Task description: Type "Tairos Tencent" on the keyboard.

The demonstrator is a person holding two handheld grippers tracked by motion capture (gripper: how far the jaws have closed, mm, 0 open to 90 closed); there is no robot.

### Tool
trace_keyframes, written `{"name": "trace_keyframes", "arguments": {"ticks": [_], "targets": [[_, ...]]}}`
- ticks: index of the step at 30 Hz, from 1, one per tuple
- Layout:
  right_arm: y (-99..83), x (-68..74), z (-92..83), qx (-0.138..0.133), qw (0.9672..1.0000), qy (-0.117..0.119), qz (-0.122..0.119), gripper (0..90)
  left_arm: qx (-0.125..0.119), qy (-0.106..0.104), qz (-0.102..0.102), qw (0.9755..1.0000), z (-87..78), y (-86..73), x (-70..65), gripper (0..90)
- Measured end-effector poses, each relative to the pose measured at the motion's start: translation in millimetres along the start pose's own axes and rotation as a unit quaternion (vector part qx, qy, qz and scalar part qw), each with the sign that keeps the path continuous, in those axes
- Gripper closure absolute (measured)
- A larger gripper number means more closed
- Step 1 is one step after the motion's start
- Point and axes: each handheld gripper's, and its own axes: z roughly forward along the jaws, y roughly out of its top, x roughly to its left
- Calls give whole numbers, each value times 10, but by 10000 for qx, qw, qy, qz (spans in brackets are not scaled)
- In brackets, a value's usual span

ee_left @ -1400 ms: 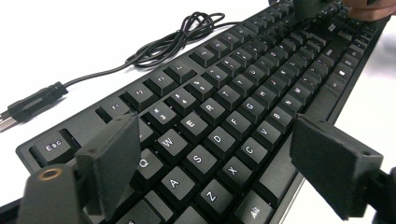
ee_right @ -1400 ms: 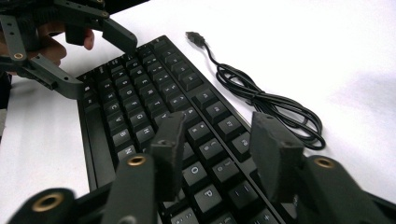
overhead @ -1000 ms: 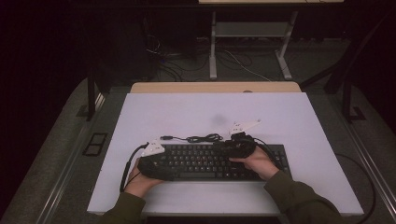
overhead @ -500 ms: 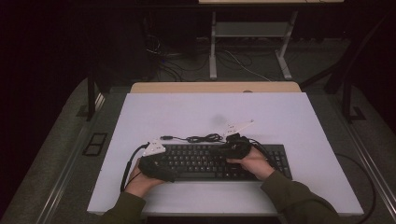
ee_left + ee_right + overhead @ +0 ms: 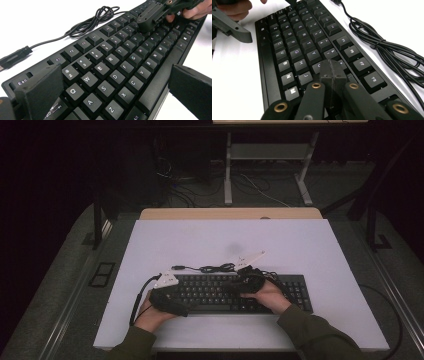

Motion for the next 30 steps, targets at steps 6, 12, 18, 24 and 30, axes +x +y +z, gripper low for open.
{"name": "trace_keyframes", "arguments": {"ticks": [6, 12, 18, 24, 30], "targets": [[-1, -2, 5, 36, 10000, 11, 2, 896, 2, -13, 7, 10000, 2, -3, -4, 0], [-11, 6, 25, 110, 9999, -22, -6, 897, 20, -15, 17, 10000, 3, -4, -8, 0], [-11, 10, 27, 114, 9999, -7, -11, 896, 15, -13, 17, 10000, 2, -4, -7, 0], [-11, 11, 25, 103, 9999, -7, -28, 896, 4, -11, 25, 10000, -4, -3, -2, 0], [-1, 24, -14, -22, 10000, -16, -31, 883, -7, -15, 19, 10000, -6, -2, -5, 0]]}}
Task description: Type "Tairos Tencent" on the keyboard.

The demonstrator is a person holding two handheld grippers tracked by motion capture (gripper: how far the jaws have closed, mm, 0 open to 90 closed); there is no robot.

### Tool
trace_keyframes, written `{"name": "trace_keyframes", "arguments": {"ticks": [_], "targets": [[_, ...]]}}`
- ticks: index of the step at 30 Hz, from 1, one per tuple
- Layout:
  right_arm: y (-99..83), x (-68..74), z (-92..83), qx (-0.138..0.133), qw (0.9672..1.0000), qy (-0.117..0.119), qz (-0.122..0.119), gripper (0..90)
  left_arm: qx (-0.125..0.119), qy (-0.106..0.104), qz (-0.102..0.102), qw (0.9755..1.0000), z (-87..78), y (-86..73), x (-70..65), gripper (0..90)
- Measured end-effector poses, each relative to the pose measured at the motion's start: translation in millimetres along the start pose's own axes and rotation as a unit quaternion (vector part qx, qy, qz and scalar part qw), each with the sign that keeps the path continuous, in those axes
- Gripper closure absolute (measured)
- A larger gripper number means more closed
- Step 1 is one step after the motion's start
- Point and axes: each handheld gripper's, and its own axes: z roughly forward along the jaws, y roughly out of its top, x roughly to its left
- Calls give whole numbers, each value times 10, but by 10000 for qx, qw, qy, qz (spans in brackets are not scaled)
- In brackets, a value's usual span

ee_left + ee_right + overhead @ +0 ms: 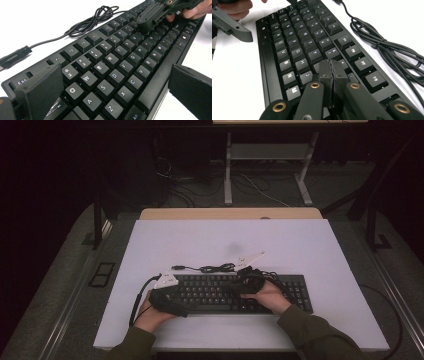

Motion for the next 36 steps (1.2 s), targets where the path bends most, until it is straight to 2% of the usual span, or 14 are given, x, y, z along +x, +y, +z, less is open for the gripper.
{"name": "trace_keyframes", "arguments": {"ticks": [5, 9, 12, 17, 21, 24, 28, 36], "targets": [[0, -2, -23, -79, 10000, 16, -4, 866, -10, -6, -2, 10000, -3, 2, -1, 0], [2, -17, -53, -143, 9999, -11, 5, 818, -20, 4, 3, 10000, -10, 6, -1, 0], [-2, -22, -75, -215, 9998, -45, 19, 731, -32, 4, 22, 10000, -11, 12, -2, 0], [-11, -24, -119, -386, 9992, -77, 80, 527, -56, -4, 9, 10000, -3, 22, -11, 4], [-31, -28, -140, -481, 9986, -198, 90, 372, -89, 9, 11, 10000, -3, 31, -9, 15], [-38, -39, -162, -558, 9980, -243, 174, 309, -112, 14, 10, 9999, -3, 37, -7, 34], [-47, -41, -187, -557, 9974, -421, 202, 257, -129, 17, 6, 9999, -3, 48, 13, 95], [-86, -53, -240, -547, 9964, -585, 269, 231, -149, 27, -55, 9999, 23, 79, 36, 204]]}}
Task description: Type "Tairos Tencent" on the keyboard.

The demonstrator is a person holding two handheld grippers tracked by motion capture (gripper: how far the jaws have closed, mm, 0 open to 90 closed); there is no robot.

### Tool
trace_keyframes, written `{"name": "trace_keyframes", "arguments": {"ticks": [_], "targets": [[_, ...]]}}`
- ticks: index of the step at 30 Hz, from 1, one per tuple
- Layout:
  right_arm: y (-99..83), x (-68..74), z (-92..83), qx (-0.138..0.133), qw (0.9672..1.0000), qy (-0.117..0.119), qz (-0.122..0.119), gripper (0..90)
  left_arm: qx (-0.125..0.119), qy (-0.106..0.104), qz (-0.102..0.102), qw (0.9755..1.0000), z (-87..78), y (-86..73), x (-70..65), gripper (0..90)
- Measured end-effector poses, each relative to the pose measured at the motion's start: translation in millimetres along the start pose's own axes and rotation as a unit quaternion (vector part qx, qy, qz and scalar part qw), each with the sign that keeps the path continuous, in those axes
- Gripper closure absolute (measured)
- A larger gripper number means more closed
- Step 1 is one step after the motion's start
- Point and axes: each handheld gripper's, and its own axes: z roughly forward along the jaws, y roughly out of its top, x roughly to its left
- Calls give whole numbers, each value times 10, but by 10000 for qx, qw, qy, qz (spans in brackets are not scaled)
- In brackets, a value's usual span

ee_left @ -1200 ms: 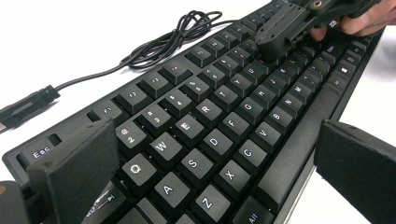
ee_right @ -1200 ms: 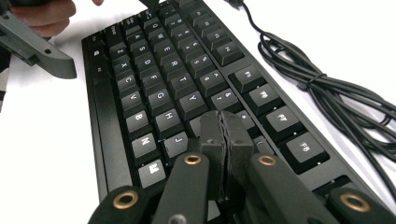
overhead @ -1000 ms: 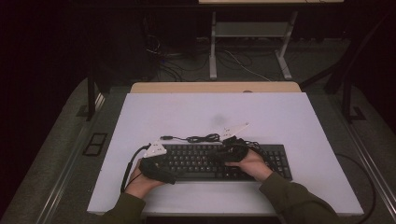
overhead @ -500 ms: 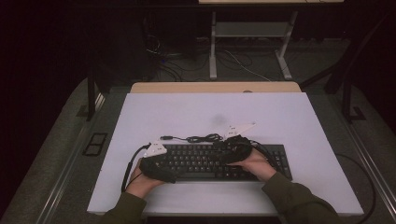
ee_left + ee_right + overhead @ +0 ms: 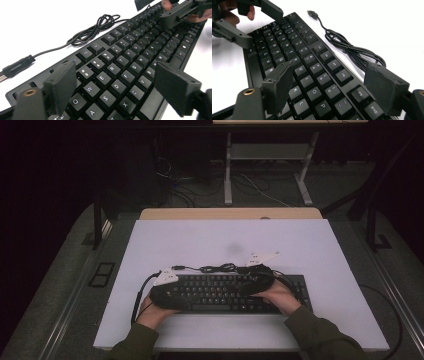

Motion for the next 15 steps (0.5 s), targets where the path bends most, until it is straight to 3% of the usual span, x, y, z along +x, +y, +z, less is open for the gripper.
{"name": "trace_keyframes", "arguments": {"ticks": [6, 15], "targets": [[-31, -13, -69, -29, 9999, -109, 60, 220, 74, -24, 26, 10000, 26, 24, 33, 361], [-89, -26, -145, -59, 9997, -233, 101, 216, 175, -273, 95, 9994, 82, 69, 59, 639]]}}
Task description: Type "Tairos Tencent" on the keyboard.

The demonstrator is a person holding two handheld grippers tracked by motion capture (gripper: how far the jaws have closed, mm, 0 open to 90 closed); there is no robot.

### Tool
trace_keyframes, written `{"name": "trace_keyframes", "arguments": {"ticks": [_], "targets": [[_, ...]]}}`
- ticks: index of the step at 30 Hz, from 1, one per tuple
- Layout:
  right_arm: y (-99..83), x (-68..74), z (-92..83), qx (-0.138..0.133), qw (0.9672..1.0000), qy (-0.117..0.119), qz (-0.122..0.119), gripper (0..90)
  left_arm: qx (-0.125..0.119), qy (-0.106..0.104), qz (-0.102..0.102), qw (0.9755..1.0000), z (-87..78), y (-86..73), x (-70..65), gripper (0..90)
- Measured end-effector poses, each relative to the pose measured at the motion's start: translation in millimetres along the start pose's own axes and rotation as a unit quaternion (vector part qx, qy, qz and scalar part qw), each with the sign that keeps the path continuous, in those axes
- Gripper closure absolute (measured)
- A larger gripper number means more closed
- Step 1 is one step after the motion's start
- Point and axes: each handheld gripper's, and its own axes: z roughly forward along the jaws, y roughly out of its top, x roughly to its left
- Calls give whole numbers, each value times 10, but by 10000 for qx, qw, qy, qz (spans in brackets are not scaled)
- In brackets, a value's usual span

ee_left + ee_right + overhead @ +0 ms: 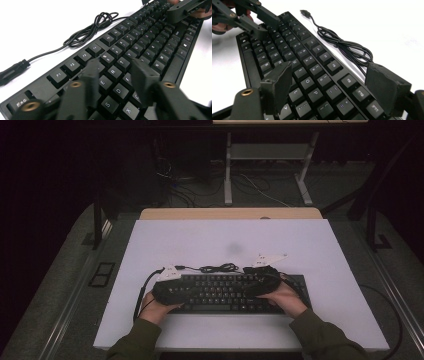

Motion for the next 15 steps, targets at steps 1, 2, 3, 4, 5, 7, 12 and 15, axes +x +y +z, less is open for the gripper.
{"name": "trace_keyframes", "arguments": {"ticks": [1, 2, 3, 4, 5, 7, 12, 15], "targets": [[-4, -3, -8, 5, 10000, -10, -12, 215, 26, -31, 2, 10000, 6, 6, 4, 674], [-7, -5, -15, -8, 10000, -29, 7, 214, 38, -44, 3, 10000, 17, 10, 3, 708], [-11, -7, -26, -9, 10000, -43, 9, 213, 67, -73, 8, 10000, 27, 15, 3, 740], [-14, -10, -36, -14, 10000, -49, 25, 212, 87, -91, 16, 9999, 39, 20, 2, 769], [-20, -12, -43, -23, 10000, -60, 36, 212, 127, -116, 35, 9998, 49, 25, 4, 796], [-32, -15, -53, -26, 10000, -64, 55, 212, 190, -159, 52, 9997, 68, 35, 4, 853], [-58, -18, -66, -7, 9999, -95, 54, 211, 290, -174, 58, 9994, 112, 56, 13, 891], [-66, -18, -80, -12, 9999, -115, 88, 211, 282, -167, 60, 9994, 129, 64, 12, 891]]}}
